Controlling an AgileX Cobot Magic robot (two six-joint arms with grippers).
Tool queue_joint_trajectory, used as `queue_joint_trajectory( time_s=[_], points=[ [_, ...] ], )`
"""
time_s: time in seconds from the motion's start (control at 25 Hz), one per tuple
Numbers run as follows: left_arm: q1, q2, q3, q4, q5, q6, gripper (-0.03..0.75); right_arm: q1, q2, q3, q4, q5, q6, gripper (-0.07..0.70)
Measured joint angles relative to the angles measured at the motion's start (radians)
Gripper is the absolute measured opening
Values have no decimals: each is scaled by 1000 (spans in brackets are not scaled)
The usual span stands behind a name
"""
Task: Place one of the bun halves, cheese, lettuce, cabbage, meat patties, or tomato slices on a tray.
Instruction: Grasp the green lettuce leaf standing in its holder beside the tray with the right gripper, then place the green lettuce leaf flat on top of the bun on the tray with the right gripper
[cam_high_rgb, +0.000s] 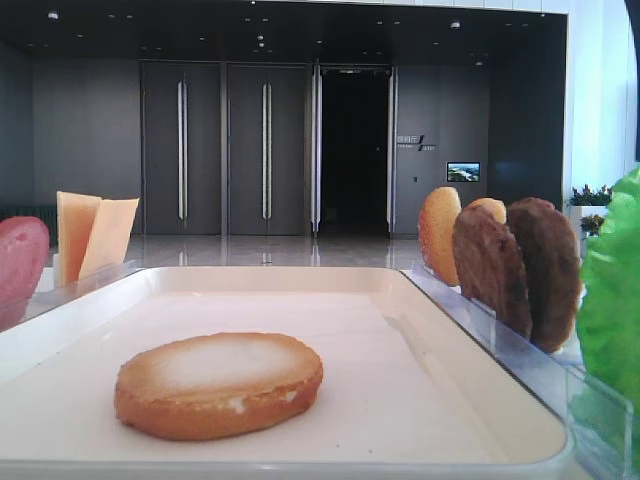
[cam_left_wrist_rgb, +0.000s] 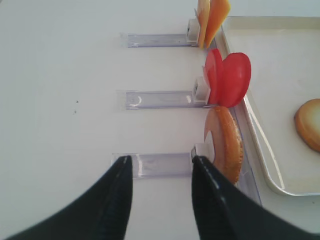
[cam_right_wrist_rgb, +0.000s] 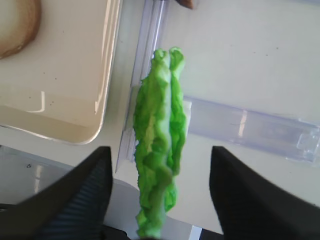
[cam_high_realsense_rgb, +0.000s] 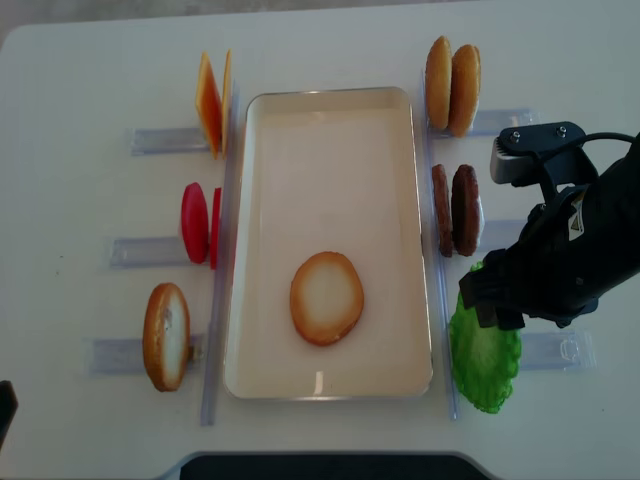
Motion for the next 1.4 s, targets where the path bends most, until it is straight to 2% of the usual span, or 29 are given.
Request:
queue_joint_trajectory(
  time_s=[0.2,0.48,0.76,1.2,1.4],
  points=[
    [0,0,0,0,0,0,304,0,1,0,-12,-3,0,330],
    [0,0,0,0,0,0,303,0,1,0,-45,-3,0,73],
    [0,0,0,0,0,0,298,0,1,-3,-45,11,0,69],
    [0,0,0,0,0,0,274,0,-65,-174,-44,203,22,69],
    [0,0,0,0,0,0,274,0,-82,-220,-35,230,24,69]
  ],
)
